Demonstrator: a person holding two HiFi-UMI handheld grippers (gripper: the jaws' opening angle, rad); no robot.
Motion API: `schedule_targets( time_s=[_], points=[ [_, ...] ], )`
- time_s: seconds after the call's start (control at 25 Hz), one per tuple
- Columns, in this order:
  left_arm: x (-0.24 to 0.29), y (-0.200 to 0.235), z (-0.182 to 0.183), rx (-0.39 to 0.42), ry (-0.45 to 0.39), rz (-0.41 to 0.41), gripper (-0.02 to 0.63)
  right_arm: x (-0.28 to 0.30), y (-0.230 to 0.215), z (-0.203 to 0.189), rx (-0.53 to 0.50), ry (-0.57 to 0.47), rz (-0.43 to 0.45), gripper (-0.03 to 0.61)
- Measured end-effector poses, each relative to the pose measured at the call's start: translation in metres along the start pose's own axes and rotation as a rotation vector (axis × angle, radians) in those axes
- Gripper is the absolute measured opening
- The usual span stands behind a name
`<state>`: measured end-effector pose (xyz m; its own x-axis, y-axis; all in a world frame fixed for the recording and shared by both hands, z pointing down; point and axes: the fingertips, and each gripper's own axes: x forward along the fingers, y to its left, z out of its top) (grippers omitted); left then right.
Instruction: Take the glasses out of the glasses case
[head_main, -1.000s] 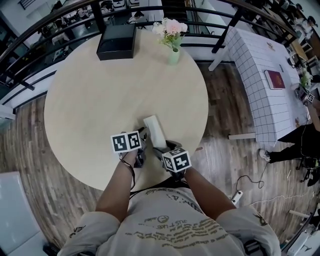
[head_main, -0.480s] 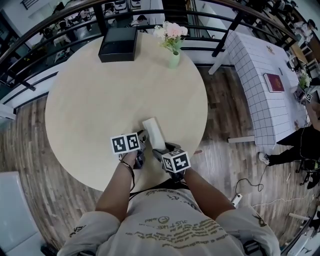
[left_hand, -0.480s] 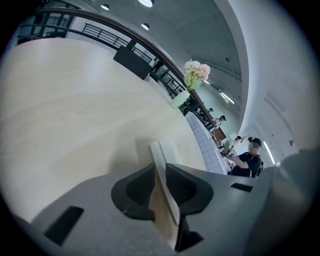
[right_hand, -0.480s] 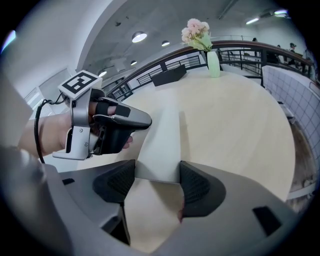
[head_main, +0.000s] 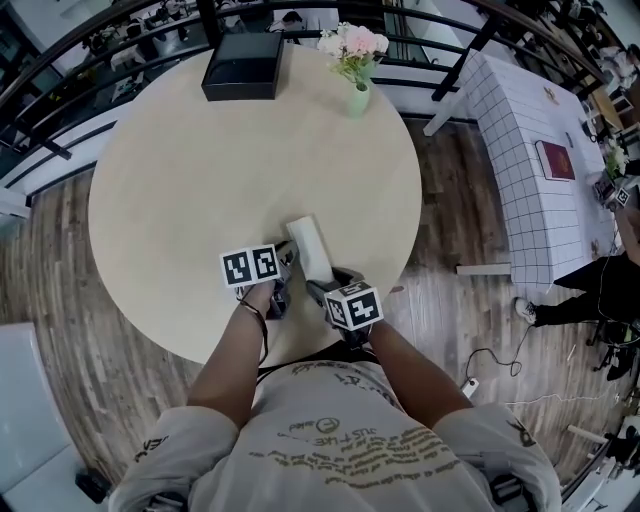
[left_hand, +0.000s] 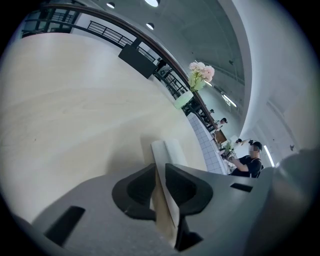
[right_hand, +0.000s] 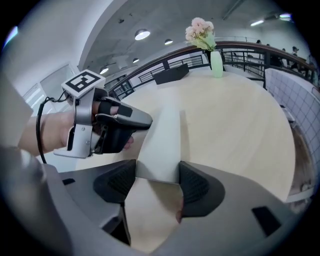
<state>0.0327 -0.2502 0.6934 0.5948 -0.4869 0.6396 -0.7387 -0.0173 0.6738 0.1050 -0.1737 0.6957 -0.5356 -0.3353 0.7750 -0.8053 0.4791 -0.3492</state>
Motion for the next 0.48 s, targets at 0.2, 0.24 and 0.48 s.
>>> schedule_targets(
  time_s=[0.2, 0.24, 0.48],
  points=[
    [0.0046, 0.0003, -0.0108, 0.129, 0.054, 0.078, 0.013, -0.0043, -0.0014, 0.0038, 0.117, -0.009, 0.097, 0.279],
    [0.0054, -0.0001, -0.0102, 0.138, 0.052, 0.081, 0.014, -0.0043, -0.0016, 0.0046, 0.125, -0.012, 0.105, 0.279],
    [0.0066, -0.0001, -0.0098, 0.137, 0.059, 0.073, 0.013, -0.0059, -0.0018, 0.0045, 0.193, -0.007, 0.176, 0.281]
  ],
)
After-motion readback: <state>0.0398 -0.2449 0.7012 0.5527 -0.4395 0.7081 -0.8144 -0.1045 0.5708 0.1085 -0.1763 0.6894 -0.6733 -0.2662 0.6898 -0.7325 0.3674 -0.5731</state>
